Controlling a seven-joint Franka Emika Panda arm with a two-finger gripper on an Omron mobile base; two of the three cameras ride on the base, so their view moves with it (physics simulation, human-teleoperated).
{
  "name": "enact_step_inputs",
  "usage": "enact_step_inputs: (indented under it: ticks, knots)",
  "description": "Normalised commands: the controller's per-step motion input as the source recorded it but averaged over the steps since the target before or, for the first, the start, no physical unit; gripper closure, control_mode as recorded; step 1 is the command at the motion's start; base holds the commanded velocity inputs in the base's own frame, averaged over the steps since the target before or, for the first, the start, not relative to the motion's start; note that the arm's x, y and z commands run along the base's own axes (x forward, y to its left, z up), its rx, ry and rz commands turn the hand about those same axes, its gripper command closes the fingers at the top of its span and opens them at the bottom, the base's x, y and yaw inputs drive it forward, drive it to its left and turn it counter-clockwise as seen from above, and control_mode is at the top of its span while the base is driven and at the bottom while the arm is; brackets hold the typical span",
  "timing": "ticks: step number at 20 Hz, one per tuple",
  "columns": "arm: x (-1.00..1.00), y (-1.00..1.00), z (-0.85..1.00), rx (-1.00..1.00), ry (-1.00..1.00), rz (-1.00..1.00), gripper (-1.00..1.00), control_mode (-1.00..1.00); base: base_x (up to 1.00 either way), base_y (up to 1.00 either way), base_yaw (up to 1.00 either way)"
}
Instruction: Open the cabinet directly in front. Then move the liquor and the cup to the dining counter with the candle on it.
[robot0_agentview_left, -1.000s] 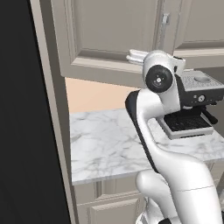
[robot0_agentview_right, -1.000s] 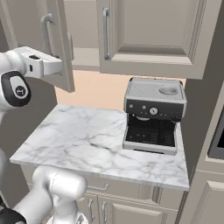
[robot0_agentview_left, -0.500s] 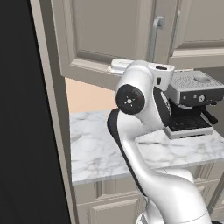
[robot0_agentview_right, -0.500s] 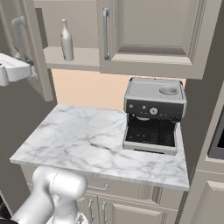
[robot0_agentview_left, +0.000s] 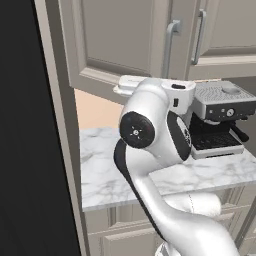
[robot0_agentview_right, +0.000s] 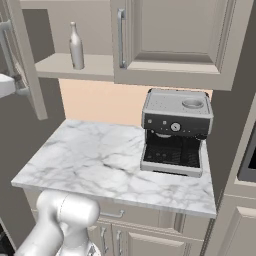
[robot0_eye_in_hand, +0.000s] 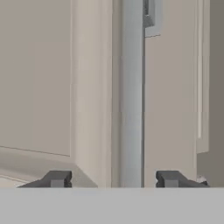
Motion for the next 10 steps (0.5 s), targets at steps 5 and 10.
enact_step_inputs:
  ticks: [5, 10]
  knots:
    - [-0.87, -0.11, -0.01, 0.02, 0.00, 0.00, -1.00, -1.00, 0.00, 0.00, 0.00]
    - [-0.58, -0.59, 0.05, 0.19, 0.00, 0.06, -1.00, -1.00, 0.00, 0.00, 0.00]
